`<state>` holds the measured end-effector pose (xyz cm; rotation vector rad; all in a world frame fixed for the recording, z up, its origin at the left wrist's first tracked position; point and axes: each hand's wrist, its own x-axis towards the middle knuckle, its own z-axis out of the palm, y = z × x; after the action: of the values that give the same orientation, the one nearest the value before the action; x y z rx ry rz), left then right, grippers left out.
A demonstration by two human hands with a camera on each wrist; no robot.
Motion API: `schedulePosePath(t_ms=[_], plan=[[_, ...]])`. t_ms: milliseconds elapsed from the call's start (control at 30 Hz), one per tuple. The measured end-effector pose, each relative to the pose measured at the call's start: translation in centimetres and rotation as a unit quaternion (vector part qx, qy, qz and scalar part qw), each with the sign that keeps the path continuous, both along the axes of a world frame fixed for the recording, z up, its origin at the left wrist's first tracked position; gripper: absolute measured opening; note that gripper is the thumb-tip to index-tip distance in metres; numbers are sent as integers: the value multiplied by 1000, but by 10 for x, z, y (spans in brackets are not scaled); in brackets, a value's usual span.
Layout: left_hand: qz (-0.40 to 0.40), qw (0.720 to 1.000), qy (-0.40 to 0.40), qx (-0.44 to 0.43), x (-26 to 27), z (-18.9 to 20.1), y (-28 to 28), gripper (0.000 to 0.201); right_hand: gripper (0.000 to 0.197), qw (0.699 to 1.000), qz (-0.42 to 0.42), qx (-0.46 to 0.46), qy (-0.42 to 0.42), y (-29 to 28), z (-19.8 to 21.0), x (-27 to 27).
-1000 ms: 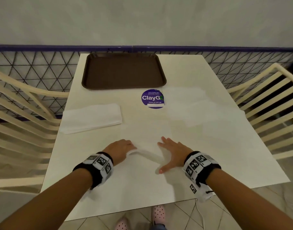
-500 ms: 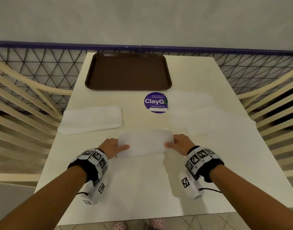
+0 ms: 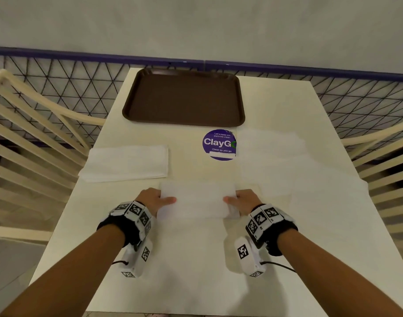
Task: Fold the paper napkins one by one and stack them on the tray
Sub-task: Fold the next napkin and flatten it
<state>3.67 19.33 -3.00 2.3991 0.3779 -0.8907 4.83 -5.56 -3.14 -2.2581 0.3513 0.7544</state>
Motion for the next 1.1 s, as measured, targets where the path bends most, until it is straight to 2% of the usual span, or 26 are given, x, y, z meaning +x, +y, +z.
schedulePosePath(t_ms=[133,400,533,767,833,933,1100], plan=[[11,999,-7,35,3,-2,-3,47,48,1000,1,-12,4,0,-2,5],[11,996,-13,86,4,-1,-12,49,30,999,12,-26,29,2,1,7],[17,996,-33,82,4,-6,-10,49,41,999,-3,-32,31,3,0,8],[11,993,-63,103,3,-1,-17,44,35,999,-2,-33,36,6,4,8],[9,991,-74,113,1,1,-19,50,38,999,-3,-37,36,6,5,8],[33,990,-78,117,0,-1,-18,56,39,998,-12,-42,37,7,6,7],[88,984,-110,112,-5,1,-19,54,38,999,-16,-38,35,7,5,7]])
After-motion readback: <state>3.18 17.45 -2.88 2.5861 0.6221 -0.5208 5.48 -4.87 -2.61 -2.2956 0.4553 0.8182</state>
